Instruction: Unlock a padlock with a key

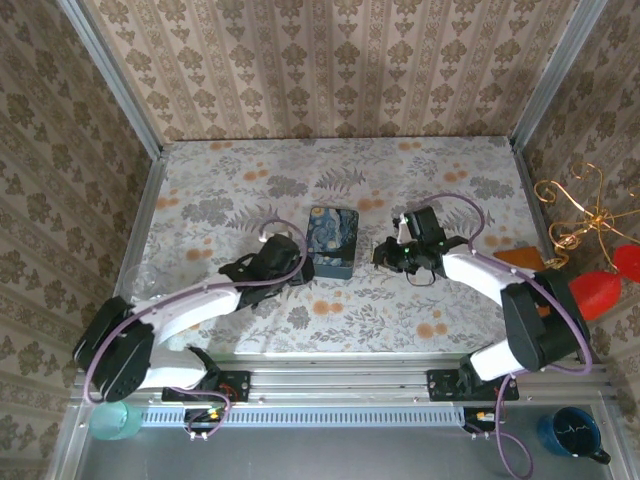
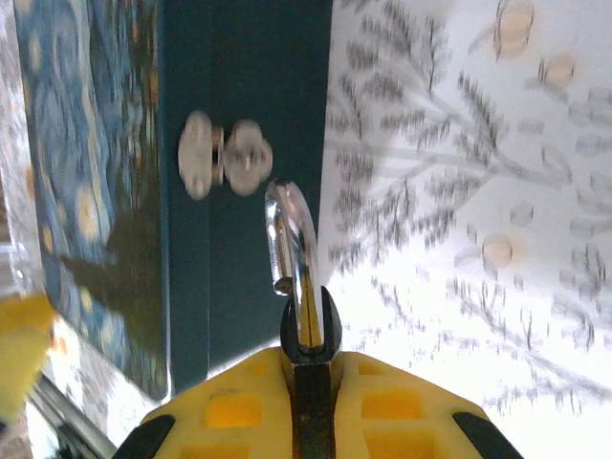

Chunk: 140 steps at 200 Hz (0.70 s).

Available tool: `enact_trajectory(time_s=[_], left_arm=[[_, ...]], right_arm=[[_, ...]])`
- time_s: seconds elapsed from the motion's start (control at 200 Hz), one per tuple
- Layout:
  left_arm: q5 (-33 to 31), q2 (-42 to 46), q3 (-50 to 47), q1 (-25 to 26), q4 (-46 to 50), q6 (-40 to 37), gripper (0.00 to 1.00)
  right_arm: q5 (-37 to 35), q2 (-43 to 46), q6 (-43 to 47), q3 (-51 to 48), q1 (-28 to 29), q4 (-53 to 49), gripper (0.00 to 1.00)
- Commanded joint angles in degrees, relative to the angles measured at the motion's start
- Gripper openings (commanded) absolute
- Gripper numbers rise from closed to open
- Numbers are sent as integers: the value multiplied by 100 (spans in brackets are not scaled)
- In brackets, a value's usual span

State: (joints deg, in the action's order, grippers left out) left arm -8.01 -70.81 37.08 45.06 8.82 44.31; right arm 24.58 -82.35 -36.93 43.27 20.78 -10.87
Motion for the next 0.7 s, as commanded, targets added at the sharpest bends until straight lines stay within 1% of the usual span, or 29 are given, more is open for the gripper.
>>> enact_trajectory(time_s=[0.0, 0.205, 0.385, 0.565, 0.65, 0.695], left_arm=[[180, 489, -366, -217, -14, -582, 66], [134, 1745, -890, -671, 430, -1191, 69], [329, 2751, -1243, -1298, 767, -1575, 72], [579, 3266, -1485, -1711, 888, -1622, 74], [684, 3366, -1586, -1797, 859, -1563, 74], [726, 3388, -1623, -1840, 850, -1527, 74]], right_arm=[[-65, 398, 482, -96, 245, -865, 4], [-96, 692, 551, -156, 713, -1381, 4], [-138, 682, 403, -161, 1106, -1520, 4], [-118, 405, 152, -271, 1382, -1273, 4], [234, 298, -12, -372, 1403, -940, 6], [410, 71, -93, -423, 1399, -770, 6]])
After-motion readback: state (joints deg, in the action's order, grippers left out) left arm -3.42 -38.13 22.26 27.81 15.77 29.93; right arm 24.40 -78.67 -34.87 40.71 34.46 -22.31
